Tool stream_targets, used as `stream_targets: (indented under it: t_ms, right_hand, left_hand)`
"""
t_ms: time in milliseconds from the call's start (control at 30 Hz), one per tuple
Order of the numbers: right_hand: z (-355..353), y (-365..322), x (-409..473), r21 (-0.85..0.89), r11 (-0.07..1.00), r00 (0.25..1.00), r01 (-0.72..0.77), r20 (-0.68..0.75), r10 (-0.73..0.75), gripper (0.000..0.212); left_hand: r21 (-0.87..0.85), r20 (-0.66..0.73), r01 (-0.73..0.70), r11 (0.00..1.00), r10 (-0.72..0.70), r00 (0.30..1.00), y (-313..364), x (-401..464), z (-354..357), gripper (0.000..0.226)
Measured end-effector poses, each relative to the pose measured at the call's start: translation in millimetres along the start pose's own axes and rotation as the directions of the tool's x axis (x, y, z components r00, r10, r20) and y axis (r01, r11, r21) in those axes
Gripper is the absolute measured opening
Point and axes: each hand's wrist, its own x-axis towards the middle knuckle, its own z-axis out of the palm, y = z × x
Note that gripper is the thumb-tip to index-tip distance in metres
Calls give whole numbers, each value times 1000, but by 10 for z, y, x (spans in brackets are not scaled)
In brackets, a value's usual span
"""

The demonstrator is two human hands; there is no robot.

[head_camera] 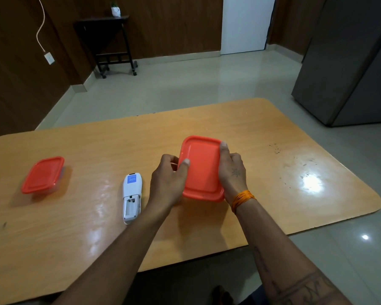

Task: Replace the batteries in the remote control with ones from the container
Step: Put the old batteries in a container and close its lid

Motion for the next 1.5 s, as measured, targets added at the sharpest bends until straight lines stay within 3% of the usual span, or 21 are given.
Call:
stream_targets:
  t_ms: [133,267,400,533,733,1000,1167,1500]
  right_hand:
    - [-88,28,-7,17,1000,1000,-14,20,13,64]
    - [-186,92,-77,46,999,999,19,48,-21,42]
    - [-355,102,-30,143,990,1000,-9,30,5,13]
    - [-609,70,318,252,968,1000,-12,-18,18,17]
    - [-922,134,1062,277,961,999,-4,-42,16,24]
    - [-1223,87,2287,295,948,979,116,-197,-59,31]
    - [-1214,86,3090,199,969,961,145,-260,-91,30]
    - [-1151,49,3849,165,970,954,179,-270,-131,27]
  left_hand:
    - [-186,-50,88,979,-99,994,-162,-89,77,31]
    - [-209,-124,85,974,-113,986,-95,-68,143,37]
    - [-258,-98,107,960,-136,986,12,34,352,50]
    - [-303,-18,74,950,-83,996,165,177,675,58]
    - [-310,106,9,951,25,994,443,526,1368,11]
    - [-337,166,-46,941,107,980,839,1341,2309,34]
    - [-339,196,-46,940,118,974,976,1876,2780,42]
    - [-249,242,-71,966,133,961,1152,2530,3162,65]
